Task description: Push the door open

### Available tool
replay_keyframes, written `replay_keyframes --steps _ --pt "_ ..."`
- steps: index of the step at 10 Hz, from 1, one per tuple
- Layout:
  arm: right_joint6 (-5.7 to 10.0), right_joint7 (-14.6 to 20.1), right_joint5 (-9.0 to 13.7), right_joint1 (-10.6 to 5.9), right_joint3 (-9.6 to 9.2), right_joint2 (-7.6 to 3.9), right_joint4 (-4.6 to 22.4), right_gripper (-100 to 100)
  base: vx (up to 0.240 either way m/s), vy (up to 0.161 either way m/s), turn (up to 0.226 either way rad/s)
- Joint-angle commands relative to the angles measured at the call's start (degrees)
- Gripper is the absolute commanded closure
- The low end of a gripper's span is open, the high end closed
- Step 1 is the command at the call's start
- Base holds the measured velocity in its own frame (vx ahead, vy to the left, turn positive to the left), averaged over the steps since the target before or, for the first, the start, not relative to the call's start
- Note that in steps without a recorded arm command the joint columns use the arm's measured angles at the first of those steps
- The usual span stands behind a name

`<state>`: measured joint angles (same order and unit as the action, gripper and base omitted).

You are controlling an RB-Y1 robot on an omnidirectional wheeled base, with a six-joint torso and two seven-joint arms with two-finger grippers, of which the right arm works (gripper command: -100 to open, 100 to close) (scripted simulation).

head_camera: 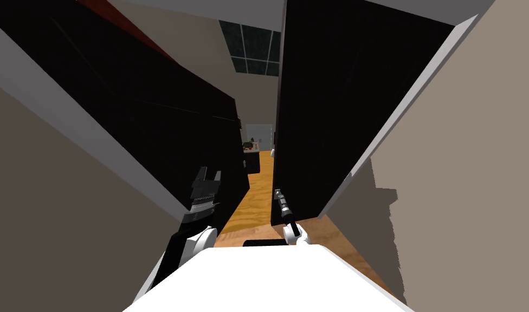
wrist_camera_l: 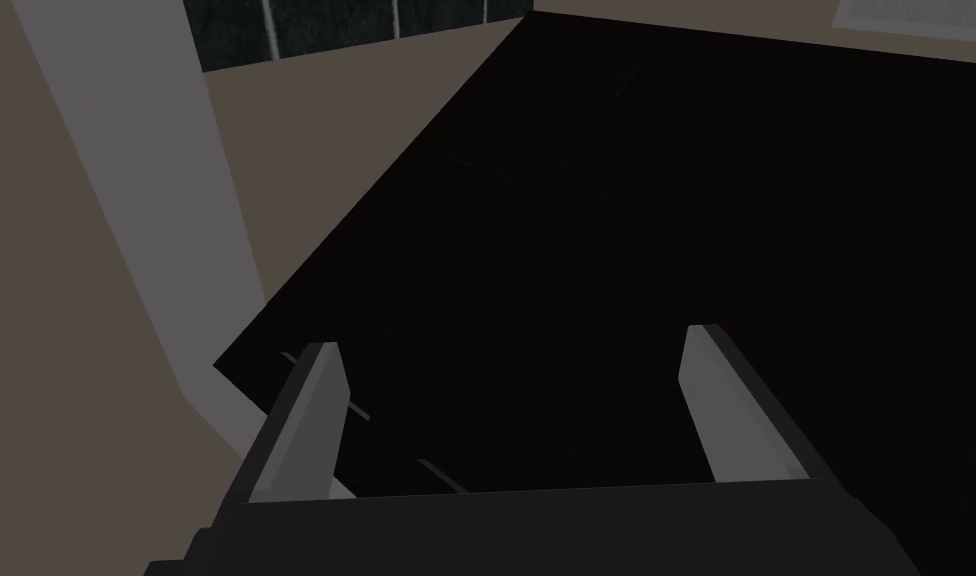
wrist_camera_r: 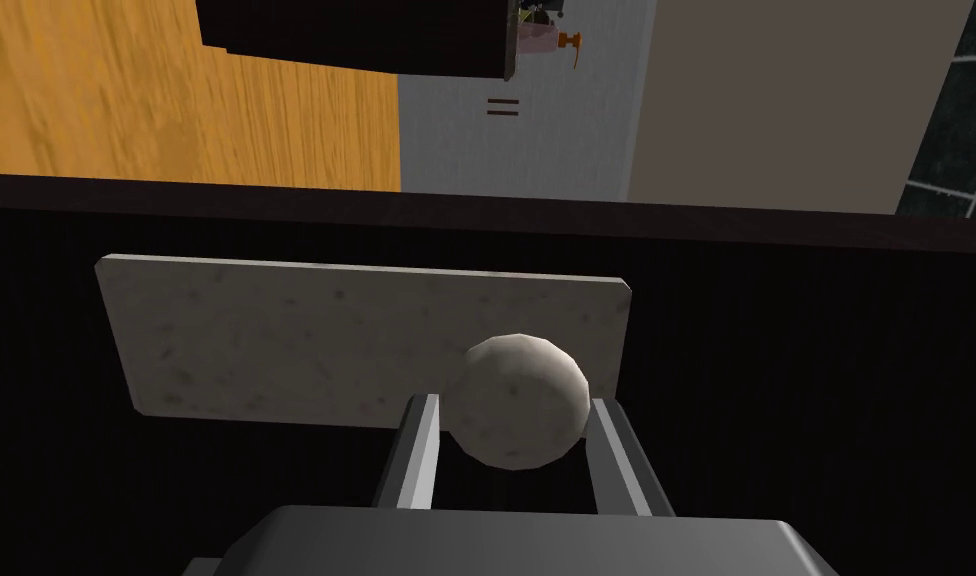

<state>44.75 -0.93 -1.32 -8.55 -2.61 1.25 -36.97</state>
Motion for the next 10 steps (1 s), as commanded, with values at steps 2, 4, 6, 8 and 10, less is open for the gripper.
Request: replay_keyframes --steps 2,4,6,8,10 --pt "0.05 -0.4 0.4 -0.03 0.75 -1.21 0.0 100 0.046 0.021 -0.013" --pt "0.06 -0.5 0.5 -0.04 0.92 -1.43 0.1 100 0.126 0.041 -0.041" --pt "0.14 -1.0 1.0 -0.1 1.92 -2.58 0.1 100 0.16 0.032 -0.072" --pt "-0.18 -0.7 0.7 0.71 1.17 -2.82 -0.6 -100 -0.076 0.002 -0.018" --pt "-0.2 -0.5 0.8 0.79 0.94 -2.99 -0.8 -100 -0.181 0.013 -0.01"
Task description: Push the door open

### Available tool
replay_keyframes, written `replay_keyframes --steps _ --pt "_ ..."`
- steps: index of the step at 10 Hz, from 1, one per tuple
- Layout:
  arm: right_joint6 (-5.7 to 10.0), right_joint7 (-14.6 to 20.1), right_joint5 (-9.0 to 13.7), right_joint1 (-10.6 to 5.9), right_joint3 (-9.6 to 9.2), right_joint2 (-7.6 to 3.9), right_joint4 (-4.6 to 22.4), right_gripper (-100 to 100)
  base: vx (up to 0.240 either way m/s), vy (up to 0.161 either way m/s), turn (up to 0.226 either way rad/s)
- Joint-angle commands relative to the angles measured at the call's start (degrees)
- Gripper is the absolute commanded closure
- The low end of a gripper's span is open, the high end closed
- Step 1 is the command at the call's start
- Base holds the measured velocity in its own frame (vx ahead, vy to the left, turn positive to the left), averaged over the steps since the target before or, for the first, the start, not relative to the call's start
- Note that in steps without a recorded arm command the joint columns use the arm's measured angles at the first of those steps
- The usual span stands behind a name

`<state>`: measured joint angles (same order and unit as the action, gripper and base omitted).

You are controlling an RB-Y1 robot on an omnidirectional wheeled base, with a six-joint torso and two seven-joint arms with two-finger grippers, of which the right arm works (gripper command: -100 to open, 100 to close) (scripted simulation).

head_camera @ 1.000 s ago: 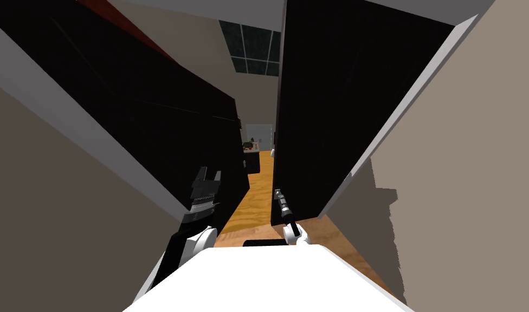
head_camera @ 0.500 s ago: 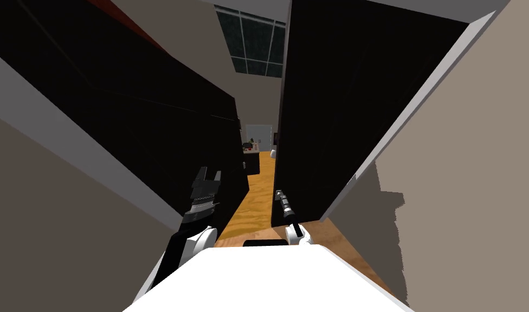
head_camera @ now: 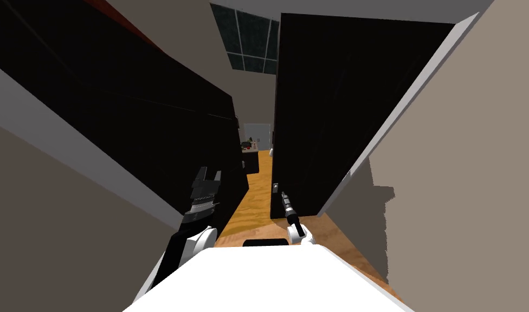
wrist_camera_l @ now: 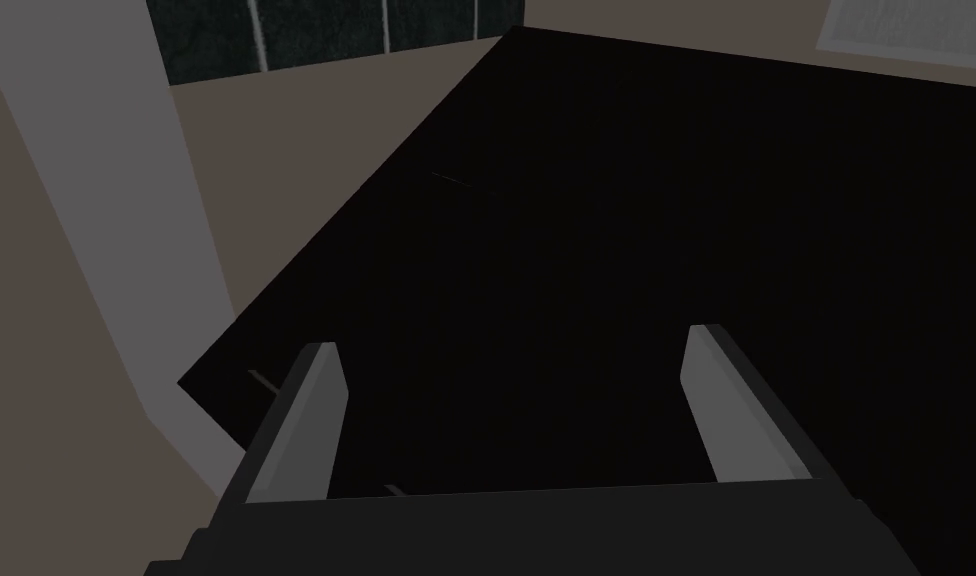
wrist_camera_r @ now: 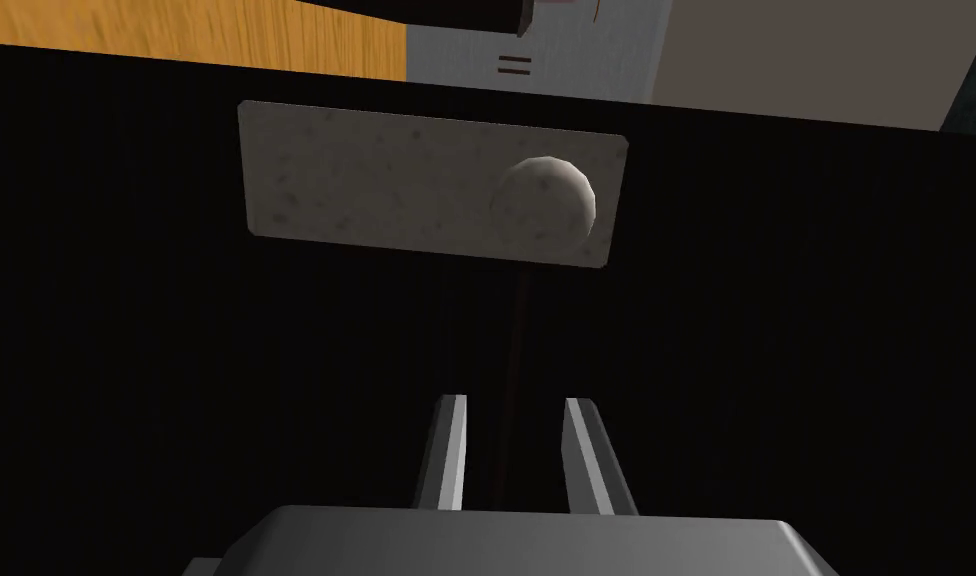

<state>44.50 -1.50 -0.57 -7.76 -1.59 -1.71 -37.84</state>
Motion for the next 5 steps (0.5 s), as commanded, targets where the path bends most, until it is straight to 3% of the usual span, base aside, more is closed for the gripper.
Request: replay_keyframes --steps 1,4,5 --pt "0.05 0.2 0.0 0.04 -0.2 0.15 -0.1 -100 -0.194 0.047 -0.021" --pt "0.02 0.6 0.1 0.16 -0.55 1.68 -0.4 -100 -0.204 -0.007 -0.016" --pt "0.01 0.8 0.1 0.21 -0.69 2.88 -0.5 -100 -0.196 0.008 -0.02"
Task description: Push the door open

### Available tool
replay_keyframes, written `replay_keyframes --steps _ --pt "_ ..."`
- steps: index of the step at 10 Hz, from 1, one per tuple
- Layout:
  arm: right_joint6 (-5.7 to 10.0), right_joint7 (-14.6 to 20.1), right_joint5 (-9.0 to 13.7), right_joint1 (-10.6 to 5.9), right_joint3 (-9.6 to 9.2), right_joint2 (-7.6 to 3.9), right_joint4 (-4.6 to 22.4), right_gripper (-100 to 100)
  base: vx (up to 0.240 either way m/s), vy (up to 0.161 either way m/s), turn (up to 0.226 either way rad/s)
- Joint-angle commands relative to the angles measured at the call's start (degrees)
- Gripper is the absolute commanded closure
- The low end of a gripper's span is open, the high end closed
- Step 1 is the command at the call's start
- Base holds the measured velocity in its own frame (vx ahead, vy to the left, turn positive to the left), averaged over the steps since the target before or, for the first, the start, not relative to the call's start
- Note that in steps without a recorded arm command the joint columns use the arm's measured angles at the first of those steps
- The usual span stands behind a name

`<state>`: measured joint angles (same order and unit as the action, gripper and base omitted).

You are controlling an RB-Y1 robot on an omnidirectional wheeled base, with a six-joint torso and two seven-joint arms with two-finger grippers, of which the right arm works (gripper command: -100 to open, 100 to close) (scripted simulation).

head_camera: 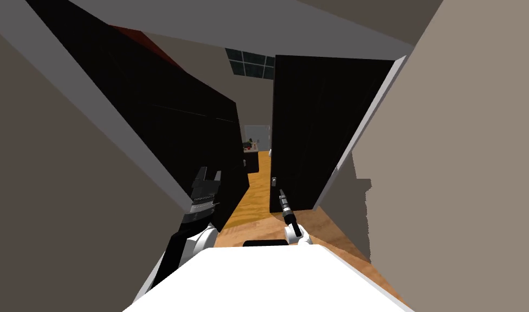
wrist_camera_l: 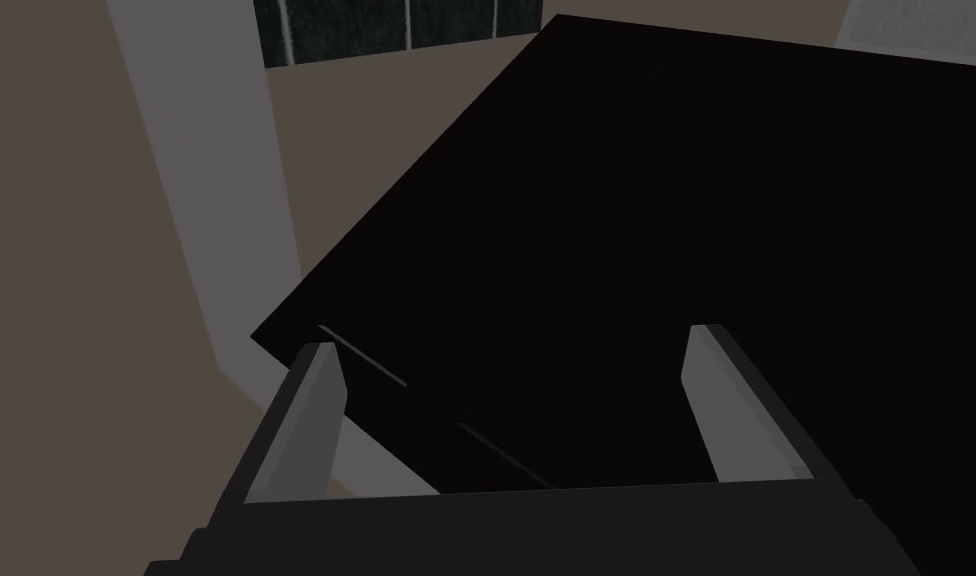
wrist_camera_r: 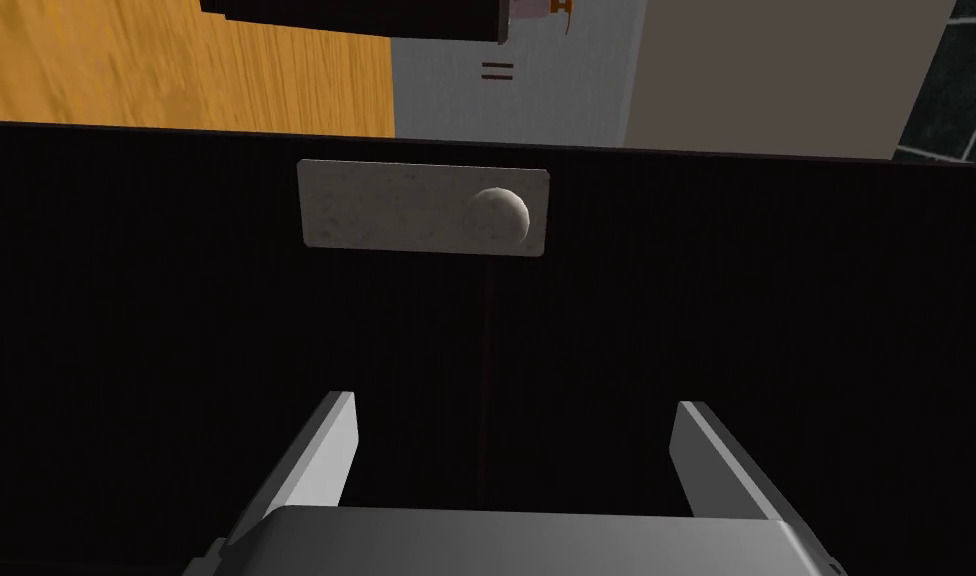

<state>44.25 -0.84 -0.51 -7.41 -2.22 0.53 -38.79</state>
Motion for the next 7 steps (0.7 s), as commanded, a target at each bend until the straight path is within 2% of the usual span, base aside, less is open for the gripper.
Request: replay_keyframes --steps 1,2,5,7 --pt "0.0 0.0 0.0 0.0 0.0 0.0 0.0 -100 -0.084 0.007 -0.006" --pt "0.01 0.0 0.1 0.15 0.11 -1.17 -0.1 -100 0.102 0.018 0.033" --pt "0.33 -0.1 0.2 0.19 0.32 -2.09 0.1 -100 0.172 0.011 0.02" --pt "0.63 -0.2 0.3 0.22 0.52 -2.32 0.2 -100 0.2 0.056 0.022"
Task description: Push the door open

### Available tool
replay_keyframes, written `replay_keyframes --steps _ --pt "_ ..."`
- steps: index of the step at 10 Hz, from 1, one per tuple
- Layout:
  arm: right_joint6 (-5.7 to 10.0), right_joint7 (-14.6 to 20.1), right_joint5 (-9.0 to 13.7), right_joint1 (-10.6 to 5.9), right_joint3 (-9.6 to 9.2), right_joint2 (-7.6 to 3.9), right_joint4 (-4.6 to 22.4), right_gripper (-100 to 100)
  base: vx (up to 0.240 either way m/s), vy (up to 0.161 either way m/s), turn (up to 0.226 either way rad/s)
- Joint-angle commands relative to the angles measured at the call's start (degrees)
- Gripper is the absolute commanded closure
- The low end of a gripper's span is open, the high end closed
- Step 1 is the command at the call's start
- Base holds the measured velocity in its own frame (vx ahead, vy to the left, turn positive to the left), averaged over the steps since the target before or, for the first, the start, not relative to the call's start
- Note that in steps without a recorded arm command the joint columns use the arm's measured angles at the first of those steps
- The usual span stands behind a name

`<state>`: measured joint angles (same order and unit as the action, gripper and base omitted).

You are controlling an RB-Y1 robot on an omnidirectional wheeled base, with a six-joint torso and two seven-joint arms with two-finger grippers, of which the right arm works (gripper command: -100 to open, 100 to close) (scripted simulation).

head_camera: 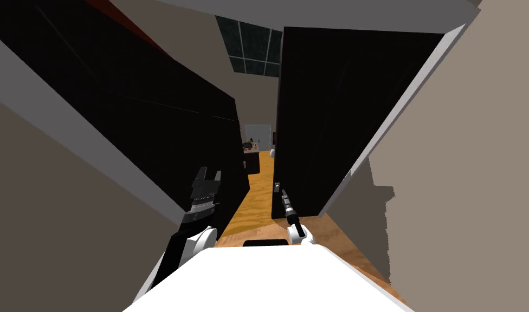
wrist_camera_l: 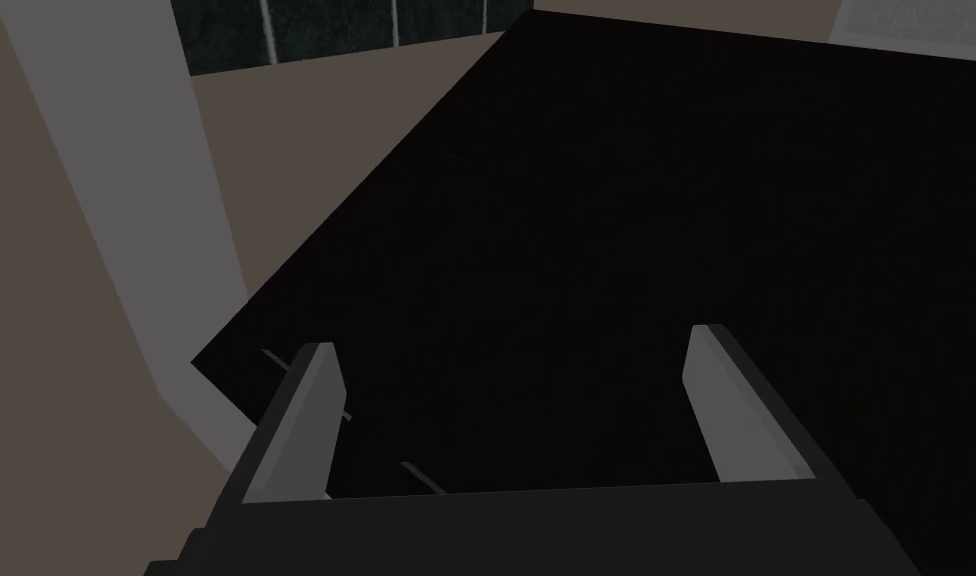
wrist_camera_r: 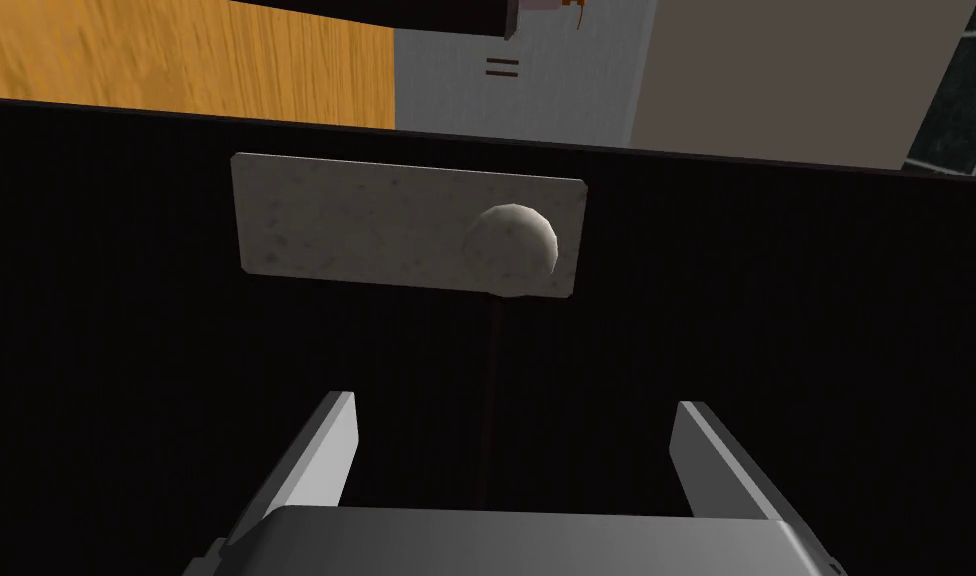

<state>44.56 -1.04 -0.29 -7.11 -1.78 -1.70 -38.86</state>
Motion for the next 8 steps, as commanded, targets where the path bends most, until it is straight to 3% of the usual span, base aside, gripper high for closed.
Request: replay_keyframes --steps 1,5,6,7,8 --pt "0.46 0.0 0.1 -0.08 0.18 0.0 0.4 -100 0.211 0.012 0.024" --pt "1.08 -0.2 0.3 -0.02 0.6 2.14 0.7 -100 0.197 0.023 0.024" --pt "0.75 -0.2 0.3 0.19 0.51 1.7 0.2 -100 0.073 0.01 -0.011" --pt "0.75 -0.2 0.3 0.19 0.51 1.7 0.2 100 -0.016 0.0 0.01" --pt "0.75 -0.2 0.3 0.19 0.51 1.7 0.2 100 -0.026 -0.004 0.009"
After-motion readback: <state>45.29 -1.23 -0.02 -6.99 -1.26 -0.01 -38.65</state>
